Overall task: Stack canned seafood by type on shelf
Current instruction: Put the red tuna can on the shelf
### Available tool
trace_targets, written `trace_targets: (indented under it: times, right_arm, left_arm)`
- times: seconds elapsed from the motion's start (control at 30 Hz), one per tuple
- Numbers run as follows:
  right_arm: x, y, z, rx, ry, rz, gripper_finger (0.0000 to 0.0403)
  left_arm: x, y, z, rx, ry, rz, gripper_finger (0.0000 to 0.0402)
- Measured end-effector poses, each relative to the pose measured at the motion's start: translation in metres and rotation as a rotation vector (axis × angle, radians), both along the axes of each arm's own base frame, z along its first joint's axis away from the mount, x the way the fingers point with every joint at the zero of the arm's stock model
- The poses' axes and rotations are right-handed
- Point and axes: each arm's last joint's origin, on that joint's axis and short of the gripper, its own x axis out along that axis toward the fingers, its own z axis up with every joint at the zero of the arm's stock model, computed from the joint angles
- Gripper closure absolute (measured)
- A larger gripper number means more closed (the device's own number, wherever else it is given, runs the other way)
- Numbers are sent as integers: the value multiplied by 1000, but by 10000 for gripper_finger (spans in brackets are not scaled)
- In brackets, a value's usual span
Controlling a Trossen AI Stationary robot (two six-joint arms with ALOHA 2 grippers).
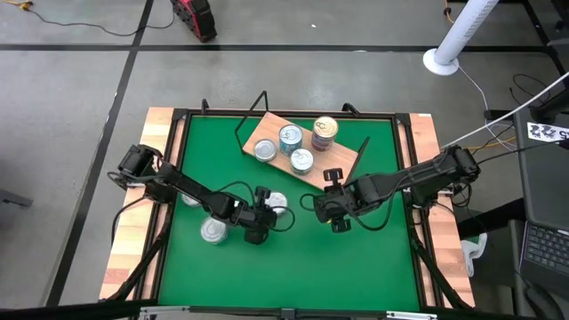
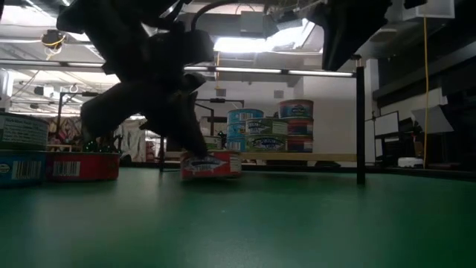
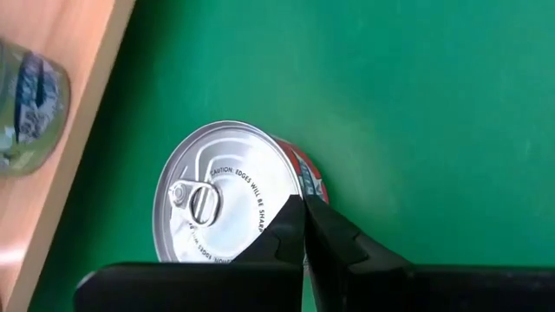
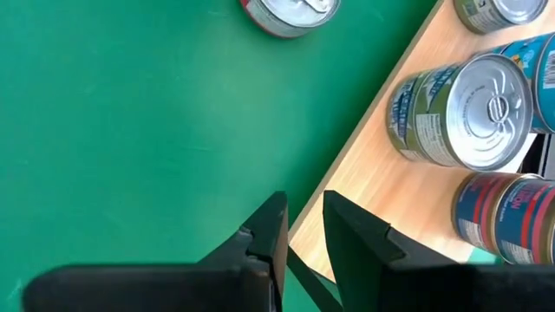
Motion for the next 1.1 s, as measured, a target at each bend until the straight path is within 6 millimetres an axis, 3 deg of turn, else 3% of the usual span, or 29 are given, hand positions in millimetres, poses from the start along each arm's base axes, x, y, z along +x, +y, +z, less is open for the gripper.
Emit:
trace_targets:
  times: [0.57,1.1]
  right_arm:
    - [-3,-2,-12,-34,31,-2,324]
    - [-3,-2,-11,-51,41,46,324]
  left_arm:
    - [18,-6,16,-55,-212,-79,401]
    - [44,15,47,-26,-465,-126,401]
